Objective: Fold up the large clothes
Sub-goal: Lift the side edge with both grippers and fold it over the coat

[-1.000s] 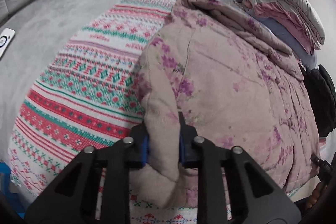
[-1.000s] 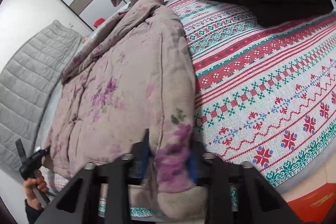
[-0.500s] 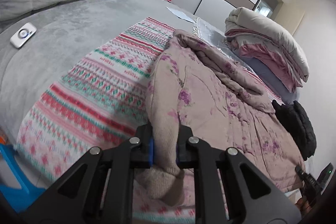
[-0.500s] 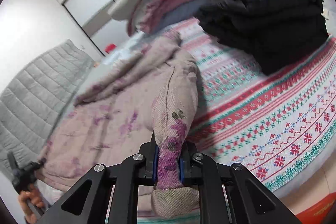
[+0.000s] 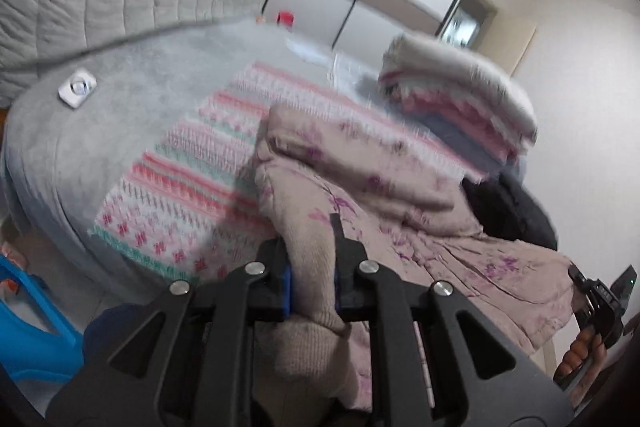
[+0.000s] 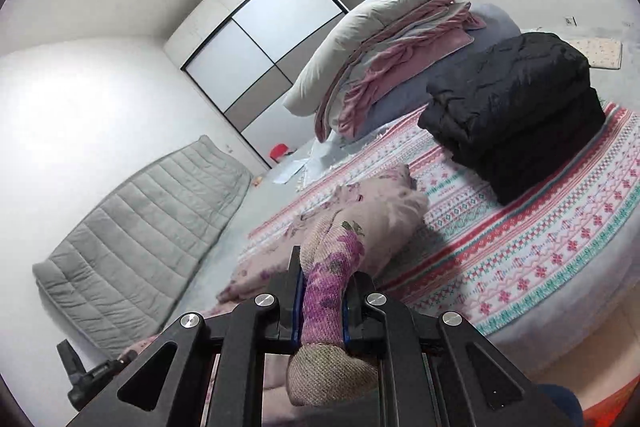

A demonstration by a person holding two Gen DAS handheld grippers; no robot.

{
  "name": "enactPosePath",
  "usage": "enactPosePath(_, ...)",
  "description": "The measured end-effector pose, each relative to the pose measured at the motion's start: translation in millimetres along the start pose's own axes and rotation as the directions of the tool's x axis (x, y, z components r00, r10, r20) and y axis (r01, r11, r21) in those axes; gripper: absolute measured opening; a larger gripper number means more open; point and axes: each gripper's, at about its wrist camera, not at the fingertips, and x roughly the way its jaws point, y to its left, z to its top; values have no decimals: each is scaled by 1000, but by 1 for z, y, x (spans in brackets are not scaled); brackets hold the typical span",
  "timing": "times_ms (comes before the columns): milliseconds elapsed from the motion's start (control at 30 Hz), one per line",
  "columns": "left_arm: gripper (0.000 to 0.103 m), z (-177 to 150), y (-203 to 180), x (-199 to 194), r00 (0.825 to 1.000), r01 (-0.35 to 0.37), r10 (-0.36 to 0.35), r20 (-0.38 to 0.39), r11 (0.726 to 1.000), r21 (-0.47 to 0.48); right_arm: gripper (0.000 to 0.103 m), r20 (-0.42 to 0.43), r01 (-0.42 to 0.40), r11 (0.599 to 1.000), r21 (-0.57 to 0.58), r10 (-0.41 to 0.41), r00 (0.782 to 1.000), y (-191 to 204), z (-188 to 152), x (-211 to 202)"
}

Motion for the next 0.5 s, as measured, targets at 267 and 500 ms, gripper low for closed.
enactPosePath(267, 16, -16, 16, 27, 996, -4, -4, -94, 997, -76, 15, -143, 51, 986, 161, -28, 989, -55, -37, 45)
enactPosePath(500, 16, 14, 9, 27, 997, 18, -24, -66, 995, -94, 16, -66, -4, 985, 175, 16, 998, -46, -5, 38)
